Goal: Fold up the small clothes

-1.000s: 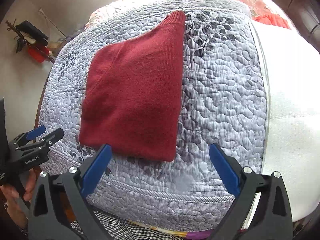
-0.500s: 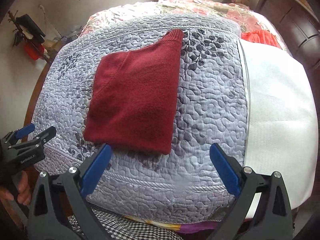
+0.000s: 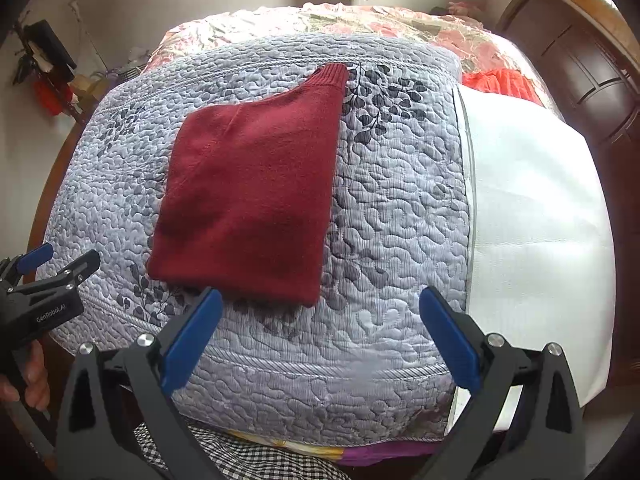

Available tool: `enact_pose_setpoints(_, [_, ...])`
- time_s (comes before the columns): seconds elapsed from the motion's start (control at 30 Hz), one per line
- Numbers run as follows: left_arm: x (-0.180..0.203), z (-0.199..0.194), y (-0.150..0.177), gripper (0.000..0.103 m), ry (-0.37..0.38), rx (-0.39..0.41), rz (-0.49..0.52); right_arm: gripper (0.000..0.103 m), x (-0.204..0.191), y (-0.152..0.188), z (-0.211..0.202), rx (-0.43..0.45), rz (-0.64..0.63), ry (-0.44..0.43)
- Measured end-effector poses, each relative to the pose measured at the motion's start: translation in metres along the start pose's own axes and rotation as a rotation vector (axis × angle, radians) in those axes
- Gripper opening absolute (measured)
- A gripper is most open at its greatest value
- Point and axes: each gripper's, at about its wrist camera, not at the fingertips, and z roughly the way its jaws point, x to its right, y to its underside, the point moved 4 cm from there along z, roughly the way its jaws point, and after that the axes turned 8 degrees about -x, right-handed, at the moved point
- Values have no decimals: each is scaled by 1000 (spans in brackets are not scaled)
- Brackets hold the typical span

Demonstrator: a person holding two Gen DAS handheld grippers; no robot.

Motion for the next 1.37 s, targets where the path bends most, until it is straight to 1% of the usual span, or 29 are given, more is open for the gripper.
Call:
enact_pose_setpoints(0.23, [1, 3, -2, 95, -9, -4, 14, 98, -2, -2, 2, -1, 14, -3])
enact_pose_setpoints(0.5, [2, 6, -3, 95, -13, -8, 21, 98, -1, -5, 4, 12, 17, 22])
enact_pose_setpoints(0.8, [0, 9, -5, 95, -17, -11, 18, 98, 1, -7, 6, 13, 22, 30])
enact_pose_setpoints(1.07, [1, 9, -5, 95, -22, -8, 21, 98, 4, -7, 10, 6, 35, 33])
enact_pose_setpoints(1.37, [1, 10, -5, 95, -18, -10, 22, 99, 5, -4, 16, -25, 49, 32])
